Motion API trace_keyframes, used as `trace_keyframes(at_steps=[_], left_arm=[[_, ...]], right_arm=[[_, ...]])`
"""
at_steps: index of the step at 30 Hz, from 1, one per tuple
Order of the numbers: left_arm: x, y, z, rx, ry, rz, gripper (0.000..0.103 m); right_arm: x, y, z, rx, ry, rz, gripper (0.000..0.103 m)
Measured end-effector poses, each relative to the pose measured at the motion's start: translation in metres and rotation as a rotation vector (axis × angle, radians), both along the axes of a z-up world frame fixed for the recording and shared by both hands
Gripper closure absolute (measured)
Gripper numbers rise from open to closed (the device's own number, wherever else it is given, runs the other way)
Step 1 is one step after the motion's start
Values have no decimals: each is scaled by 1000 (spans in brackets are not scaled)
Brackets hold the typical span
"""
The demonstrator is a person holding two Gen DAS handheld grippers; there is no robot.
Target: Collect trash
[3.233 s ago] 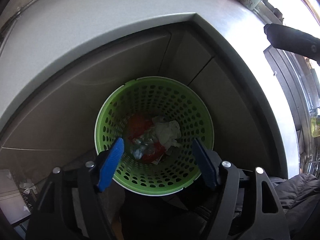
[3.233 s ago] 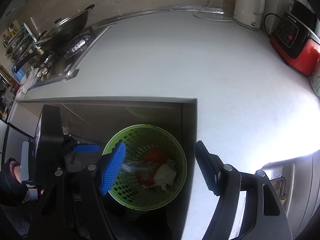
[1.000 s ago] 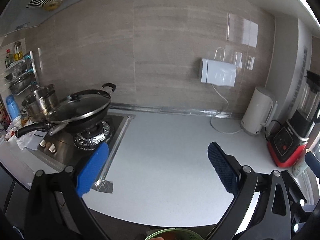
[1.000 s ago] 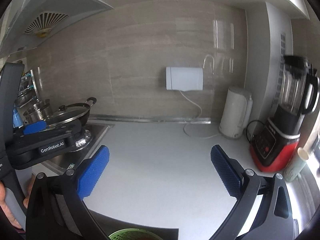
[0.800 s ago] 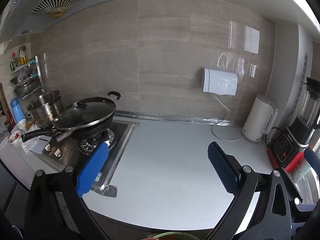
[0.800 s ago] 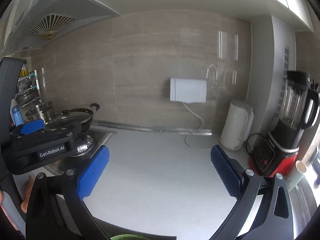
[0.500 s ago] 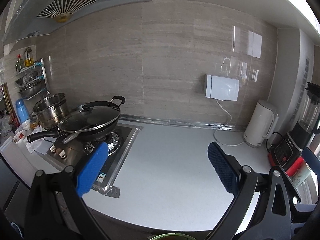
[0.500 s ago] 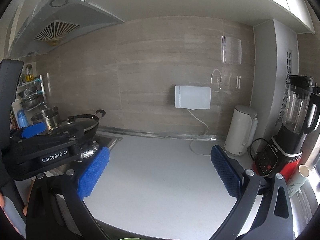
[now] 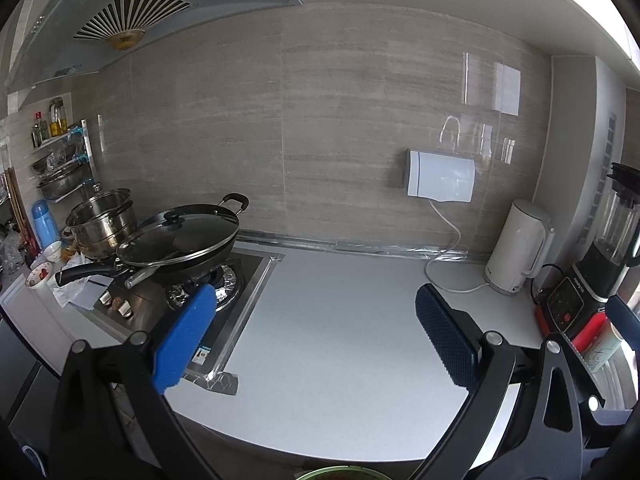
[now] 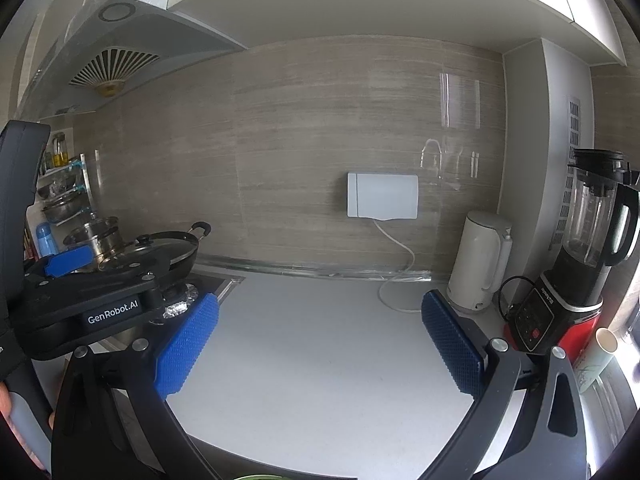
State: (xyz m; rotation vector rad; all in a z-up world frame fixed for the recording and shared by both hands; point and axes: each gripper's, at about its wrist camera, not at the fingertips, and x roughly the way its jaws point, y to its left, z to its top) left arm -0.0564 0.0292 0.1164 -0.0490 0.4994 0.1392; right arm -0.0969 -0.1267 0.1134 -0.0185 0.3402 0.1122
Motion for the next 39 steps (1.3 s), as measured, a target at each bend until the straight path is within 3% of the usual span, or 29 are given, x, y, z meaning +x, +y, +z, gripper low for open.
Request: trace_keyframes(at_steps=[39], left_arm=[[11, 8, -6, -8, 28, 10, 8]], right_arm=[[11, 6, -4, 0, 23, -8, 2]])
